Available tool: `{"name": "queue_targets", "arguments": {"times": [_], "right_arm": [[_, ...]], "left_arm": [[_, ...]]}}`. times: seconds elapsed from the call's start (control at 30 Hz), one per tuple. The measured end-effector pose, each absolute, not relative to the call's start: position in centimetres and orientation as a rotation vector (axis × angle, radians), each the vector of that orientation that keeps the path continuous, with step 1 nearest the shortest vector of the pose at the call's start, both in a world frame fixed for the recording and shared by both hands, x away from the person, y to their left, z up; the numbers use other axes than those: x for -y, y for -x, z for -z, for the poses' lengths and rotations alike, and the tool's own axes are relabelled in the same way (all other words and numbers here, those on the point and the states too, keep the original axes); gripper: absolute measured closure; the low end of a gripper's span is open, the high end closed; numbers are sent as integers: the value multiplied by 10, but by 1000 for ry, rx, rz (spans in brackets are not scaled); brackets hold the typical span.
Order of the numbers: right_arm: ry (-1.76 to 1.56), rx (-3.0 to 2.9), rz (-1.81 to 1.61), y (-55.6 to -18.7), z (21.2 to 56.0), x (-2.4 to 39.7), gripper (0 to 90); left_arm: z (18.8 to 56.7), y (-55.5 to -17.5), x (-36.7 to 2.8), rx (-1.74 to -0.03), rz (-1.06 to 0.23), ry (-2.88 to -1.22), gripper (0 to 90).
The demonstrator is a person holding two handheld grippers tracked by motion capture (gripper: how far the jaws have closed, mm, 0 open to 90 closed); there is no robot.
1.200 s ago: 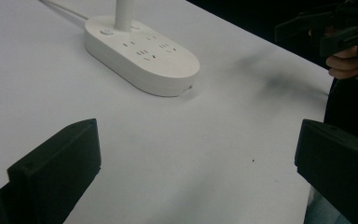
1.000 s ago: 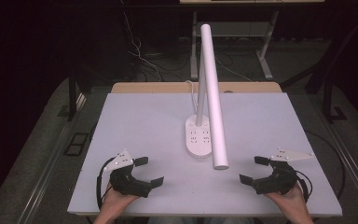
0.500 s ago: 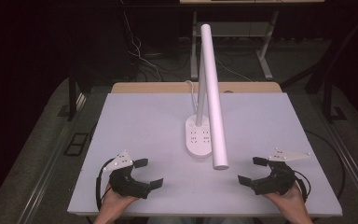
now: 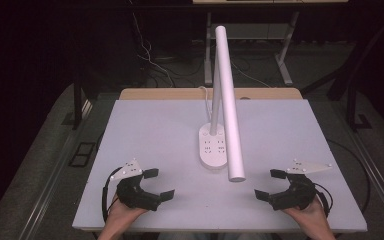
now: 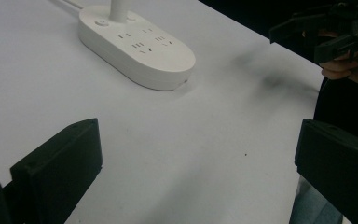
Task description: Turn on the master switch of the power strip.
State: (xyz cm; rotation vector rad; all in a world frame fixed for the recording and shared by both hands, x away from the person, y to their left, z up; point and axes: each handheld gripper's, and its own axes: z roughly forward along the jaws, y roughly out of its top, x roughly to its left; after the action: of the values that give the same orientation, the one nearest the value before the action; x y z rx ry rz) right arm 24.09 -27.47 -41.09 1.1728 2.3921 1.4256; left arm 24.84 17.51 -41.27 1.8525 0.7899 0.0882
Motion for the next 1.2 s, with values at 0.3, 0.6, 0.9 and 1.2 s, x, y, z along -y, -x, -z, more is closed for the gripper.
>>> {"name": "queue_targets", "arguments": {"times": [0.3,0.6,0.9,1.2], "right_arm": [[-1177,-2387,-1428,-241,411,277,1],[-1176,-2385,-1427,-241,411,278,1],[-1184,-2379,-1430,-241,411,278,1],[-1185,-2381,-1431,-241,411,278,1]], "left_arm": [[407,-254,-174,-783,-79,-1872,0],[401,-262,-168,-770,-64,-1900,0],[396,-272,-161,-745,-41,-1940,0],[388,-281,-156,-731,-28,-1963,1]]}}
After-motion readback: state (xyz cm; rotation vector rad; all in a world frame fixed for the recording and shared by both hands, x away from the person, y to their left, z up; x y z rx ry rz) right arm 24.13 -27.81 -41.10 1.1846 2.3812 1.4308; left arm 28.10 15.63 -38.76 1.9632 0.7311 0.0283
